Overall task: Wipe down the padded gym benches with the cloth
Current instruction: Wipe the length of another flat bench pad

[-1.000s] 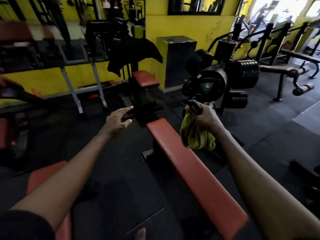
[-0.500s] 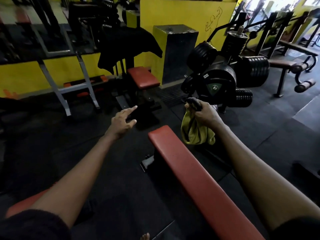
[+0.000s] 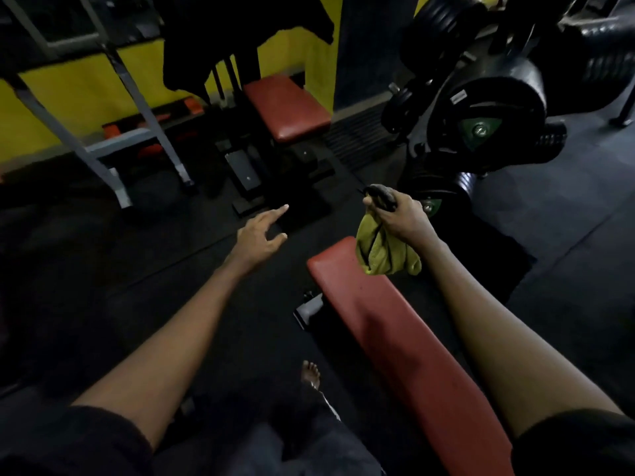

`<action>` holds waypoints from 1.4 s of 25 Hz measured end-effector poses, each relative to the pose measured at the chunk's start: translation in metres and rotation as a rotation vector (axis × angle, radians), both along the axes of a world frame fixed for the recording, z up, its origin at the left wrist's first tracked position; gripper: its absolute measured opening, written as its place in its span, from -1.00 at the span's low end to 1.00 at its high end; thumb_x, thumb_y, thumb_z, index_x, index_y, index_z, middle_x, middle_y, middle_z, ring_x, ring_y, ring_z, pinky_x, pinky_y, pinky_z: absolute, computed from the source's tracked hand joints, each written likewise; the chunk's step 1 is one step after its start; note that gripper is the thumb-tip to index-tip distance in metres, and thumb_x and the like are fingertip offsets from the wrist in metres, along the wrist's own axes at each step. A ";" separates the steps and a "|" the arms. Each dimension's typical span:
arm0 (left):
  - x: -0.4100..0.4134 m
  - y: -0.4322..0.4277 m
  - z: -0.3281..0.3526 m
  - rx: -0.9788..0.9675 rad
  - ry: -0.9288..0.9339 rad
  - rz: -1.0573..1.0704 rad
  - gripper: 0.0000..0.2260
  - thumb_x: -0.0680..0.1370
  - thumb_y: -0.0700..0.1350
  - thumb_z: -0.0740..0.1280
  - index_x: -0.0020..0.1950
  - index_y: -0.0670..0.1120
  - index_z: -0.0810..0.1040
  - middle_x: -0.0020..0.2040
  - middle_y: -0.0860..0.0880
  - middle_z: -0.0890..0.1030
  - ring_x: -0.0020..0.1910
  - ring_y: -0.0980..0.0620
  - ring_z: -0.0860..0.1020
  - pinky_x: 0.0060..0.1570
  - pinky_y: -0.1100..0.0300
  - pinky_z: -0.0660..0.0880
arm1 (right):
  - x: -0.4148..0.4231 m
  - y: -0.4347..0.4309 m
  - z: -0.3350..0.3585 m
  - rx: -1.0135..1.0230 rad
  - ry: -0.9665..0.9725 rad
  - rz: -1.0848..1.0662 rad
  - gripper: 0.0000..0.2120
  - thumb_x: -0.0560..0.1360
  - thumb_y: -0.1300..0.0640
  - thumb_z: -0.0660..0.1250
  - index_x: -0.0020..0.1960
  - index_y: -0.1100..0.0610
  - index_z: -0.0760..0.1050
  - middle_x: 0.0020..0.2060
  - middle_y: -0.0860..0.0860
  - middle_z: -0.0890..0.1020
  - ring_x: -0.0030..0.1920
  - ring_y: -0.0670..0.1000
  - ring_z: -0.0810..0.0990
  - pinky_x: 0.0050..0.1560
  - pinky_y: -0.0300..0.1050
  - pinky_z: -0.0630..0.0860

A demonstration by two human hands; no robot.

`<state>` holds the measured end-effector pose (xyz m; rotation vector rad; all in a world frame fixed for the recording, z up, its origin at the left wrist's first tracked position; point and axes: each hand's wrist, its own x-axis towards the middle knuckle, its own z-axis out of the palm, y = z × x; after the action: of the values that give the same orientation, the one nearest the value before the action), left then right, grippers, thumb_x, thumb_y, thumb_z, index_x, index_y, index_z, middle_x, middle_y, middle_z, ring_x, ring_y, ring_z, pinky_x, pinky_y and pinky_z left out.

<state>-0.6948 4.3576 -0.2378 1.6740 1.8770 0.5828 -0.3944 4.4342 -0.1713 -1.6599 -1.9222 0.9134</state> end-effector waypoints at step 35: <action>-0.014 0.153 -0.411 -0.590 -0.430 0.131 -0.65 0.71 0.09 0.11 0.39 0.04 0.54 0.39 0.04 0.52 0.37 0.08 0.43 0.17 0.30 0.26 | -0.119 0.083 -0.472 -0.119 -0.642 0.060 -0.39 0.43 -0.14 0.22 0.47 -0.04 0.42 0.55 0.00 0.33 0.54 0.23 0.24 0.51 0.17 0.07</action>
<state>-0.7089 4.5101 -0.6489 0.9645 1.6324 0.3503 -0.5137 4.5170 -0.6435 -2.1653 -2.3638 0.5559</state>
